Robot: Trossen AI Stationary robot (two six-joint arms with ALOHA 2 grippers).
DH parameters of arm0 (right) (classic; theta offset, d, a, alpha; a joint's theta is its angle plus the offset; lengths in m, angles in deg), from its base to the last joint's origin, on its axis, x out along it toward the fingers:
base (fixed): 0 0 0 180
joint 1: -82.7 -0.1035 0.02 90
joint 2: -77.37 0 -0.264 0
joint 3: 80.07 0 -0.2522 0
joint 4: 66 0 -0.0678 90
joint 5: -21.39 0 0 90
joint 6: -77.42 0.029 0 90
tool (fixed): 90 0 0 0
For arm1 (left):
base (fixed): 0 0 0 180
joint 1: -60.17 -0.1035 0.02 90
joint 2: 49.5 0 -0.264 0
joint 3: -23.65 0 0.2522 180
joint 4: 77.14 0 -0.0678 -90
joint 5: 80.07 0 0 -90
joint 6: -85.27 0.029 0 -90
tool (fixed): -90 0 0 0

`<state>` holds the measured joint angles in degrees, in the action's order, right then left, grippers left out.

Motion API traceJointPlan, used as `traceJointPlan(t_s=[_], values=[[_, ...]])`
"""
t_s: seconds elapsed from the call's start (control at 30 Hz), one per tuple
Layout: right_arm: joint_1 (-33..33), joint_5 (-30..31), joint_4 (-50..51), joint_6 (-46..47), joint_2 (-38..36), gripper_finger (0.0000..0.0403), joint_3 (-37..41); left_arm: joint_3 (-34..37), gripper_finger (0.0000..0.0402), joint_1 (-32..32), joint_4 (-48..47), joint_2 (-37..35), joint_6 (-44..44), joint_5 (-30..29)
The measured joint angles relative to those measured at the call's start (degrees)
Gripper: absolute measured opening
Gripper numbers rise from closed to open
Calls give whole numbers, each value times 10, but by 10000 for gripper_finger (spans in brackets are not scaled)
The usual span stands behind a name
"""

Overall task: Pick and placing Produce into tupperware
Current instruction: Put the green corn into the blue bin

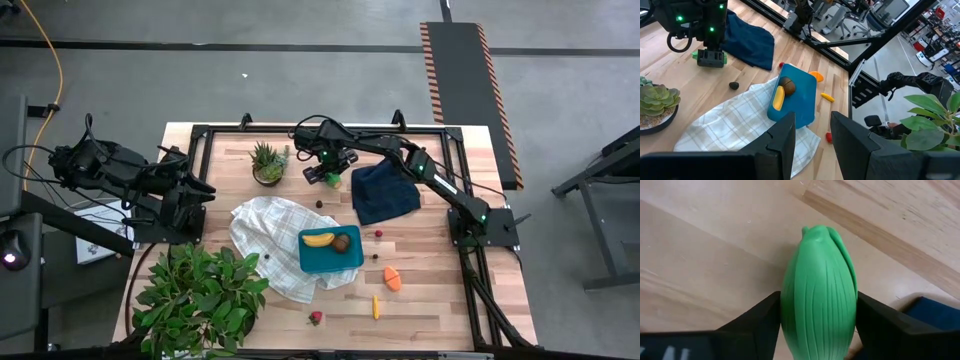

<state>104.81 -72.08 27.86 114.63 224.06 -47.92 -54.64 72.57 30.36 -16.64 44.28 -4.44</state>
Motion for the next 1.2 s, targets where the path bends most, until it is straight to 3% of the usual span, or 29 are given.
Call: traceJointPlan(t_s=[0.73, 1.2], values=[[0, 1, 15, -11, -5, 207, -9, 0, 111, 0, -2, 0, 0, 0], [-6, 33, 21, -34, -80, 206, -9, 0, 111, 0, -2, 0, 2, -1]])
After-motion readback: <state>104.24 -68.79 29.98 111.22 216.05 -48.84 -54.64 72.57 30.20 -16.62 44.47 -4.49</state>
